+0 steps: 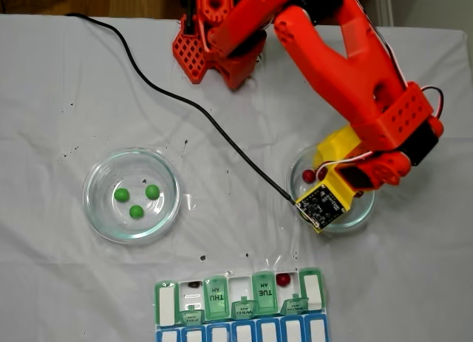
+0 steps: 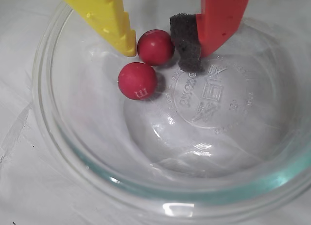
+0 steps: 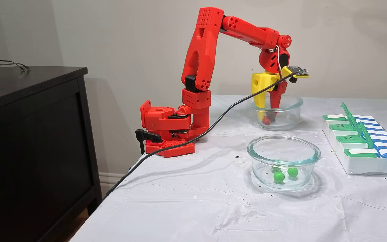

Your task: Sort medicines into box.

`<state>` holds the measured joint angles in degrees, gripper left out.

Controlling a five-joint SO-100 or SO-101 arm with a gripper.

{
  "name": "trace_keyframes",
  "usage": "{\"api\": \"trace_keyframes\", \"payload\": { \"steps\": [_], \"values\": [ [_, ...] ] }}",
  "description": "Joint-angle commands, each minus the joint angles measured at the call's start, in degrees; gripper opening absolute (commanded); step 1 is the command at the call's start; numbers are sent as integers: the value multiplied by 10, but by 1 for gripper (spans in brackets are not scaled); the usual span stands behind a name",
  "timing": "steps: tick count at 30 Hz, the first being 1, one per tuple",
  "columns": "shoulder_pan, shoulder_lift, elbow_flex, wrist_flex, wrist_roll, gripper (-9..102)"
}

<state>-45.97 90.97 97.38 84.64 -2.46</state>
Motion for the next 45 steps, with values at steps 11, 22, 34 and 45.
{"api": "trace_keyframes", "payload": {
  "steps": [11, 22, 34, 45],
  "values": [
    [-25, 15, 6, 4, 9, 3],
    [-12, 52, 0, -5, 16, 0],
    [44, 190, -5, -103, 25, 0],
    [137, 274, -53, -141, -11, 0]
  ]
}}
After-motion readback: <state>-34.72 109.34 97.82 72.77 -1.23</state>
